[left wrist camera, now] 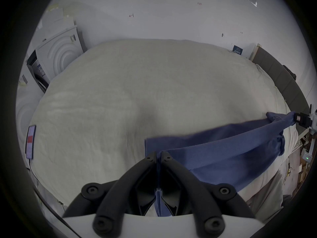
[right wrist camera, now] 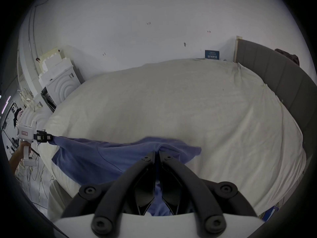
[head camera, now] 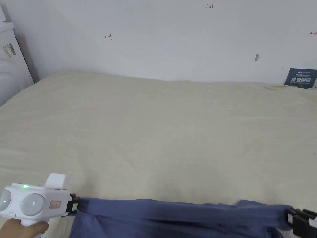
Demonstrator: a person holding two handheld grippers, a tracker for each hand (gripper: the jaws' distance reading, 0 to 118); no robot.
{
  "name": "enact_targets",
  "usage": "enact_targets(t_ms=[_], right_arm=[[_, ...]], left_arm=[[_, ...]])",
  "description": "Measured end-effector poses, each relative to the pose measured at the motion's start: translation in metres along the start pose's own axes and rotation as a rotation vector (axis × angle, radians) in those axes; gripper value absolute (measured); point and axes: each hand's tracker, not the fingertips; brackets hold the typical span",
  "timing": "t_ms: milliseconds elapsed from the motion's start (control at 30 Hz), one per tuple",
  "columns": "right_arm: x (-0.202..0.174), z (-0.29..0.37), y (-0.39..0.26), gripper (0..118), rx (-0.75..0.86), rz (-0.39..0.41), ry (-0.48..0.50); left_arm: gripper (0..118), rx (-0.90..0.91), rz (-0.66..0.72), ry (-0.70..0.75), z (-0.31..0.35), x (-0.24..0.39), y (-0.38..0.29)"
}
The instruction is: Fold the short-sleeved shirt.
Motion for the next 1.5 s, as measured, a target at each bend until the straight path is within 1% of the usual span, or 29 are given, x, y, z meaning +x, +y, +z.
enact_targets(t_ms=[67,200,267,367,533,567,700,767,800,833,867,900,933,967,1000,1033,1167,1233,1333,1500], right_arm=[[0.004,-0.002,-0.018,3,-0.031,-0.045,-0.001],[0.004,-0.012,-0.049,3,-0.093,-0.047,-0.042],[0.005,-0.02,-0.062,3,-0.115,-0.062,-0.052],[0.006,-0.033,-0.074,3,-0.141,-0.066,-0.078],[0.012,-0.05,-0.085,3,-0.18,-0.063,-0.108],[0.013,-0.052,-0.087,3,-0.184,-0.071,-0.107],[0.017,-0.053,-0.091,3,-0.185,-0.089,-0.112],[0.017,-0.051,-0.091,4,-0.181,-0.091,-0.114],[0.016,-0.049,-0.089,5,-0.177,-0.091,-0.113],[0.015,-0.046,-0.087,9,-0.172,-0.095,-0.11],[0.014,-0.043,-0.084,17,-0.163,-0.099,-0.109],[0.012,-0.038,-0.083,34,-0.149,-0.096,-0.11],[0.01,-0.034,-0.079,50,-0.129,-0.091,-0.11],[0.008,-0.03,-0.074,66,-0.109,-0.085,-0.11],[0.005,-0.024,-0.069,79,-0.085,-0.074,-0.108],[0.002,-0.02,-0.064,84,-0.06,-0.065,-0.104],[-0.012,0.001,-0.034,95,0.066,-0.029,-0.12],[-0.018,0.011,-0.018,96,0.126,-0.018,-0.118],[-0.032,0.027,0.006,104,0.234,0.002,-0.118],[-0.053,0.051,0.041,106,0.398,0.032,-0.134]], left_arm=[[1,-0.019,-0.003,0.002,0.003,0.006,-0.015],[1,-0.052,-0.012,0.012,-0.01,0.003,-0.032],[1,-0.07,-0.02,0.019,-0.015,0.005,-0.04],[1,-0.095,-0.039,0.034,-0.028,0.006,-0.05],[1,-0.116,-0.063,0.049,-0.04,0.005,-0.061],[1,-0.113,-0.058,0.05,-0.03,0.009,-0.061],[1,-0.106,-0.043,0.047,-0.03,0.004,-0.061],[4,-0.106,-0.036,0.042,-0.029,0.003,-0.06],[10,-0.103,-0.033,0.039,-0.027,0.004,-0.06],[20,-0.1,-0.026,0.035,-0.025,0.004,-0.059],[33,-0.099,-0.019,0.031,-0.022,0.005,-0.058],[53,-0.099,-0.016,0.027,-0.019,0.004,-0.056],[82,-0.096,-0.014,0.034,-0.016,0.005,-0.054],[100,-0.091,-0.013,0.048,-0.006,0.009,-0.049],[112,-0.085,-0.009,0.06,-0.003,0.01,-0.045],[117,-0.073,-0.011,0.066,0.001,0.011,-0.043],[117,0.01,-0.009,0.067,0.01,0.011,-0.032],[117,0.055,-0.003,0.046,0.027,0.017,-0.018],[117,0.142,0.022,0.022,0.046,0.022,0.001],[116,0.283,0.038,-0.004,0.074,0.03,0.033]])
